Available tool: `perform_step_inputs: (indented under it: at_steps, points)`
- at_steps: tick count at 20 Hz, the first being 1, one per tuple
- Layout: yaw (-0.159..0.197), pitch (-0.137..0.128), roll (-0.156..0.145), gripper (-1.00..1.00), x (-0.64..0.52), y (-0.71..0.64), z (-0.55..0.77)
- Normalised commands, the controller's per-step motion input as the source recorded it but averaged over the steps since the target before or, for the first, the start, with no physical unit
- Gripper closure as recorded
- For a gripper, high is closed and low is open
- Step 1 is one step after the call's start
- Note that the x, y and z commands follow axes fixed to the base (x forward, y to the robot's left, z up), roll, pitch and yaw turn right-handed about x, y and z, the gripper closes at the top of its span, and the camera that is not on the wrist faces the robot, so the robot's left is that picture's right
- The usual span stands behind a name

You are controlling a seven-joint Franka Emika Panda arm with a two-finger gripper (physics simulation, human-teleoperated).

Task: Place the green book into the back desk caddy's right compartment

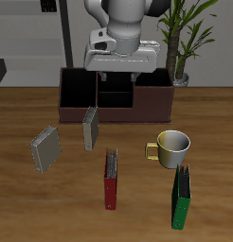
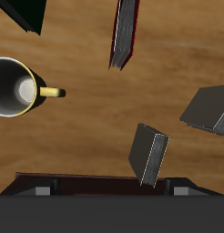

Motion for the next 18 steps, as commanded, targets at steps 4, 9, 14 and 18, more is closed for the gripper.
perform_step_inputs:
  at_steps: [4,9,14,18]
  points:
    - [-0.011,-0.026,0.041,-1.0,0.35,0.43,0.16]
    - [-0.009,-0.035,0.018,-1.0,0.45,0.54,0.23]
    - [-0.013,-0.05,-0.007,-1.0,0.35,0.32,0.29]
    - [-0.001,-0.038,-0.048,-1.0,0.48,0.17,0.23]
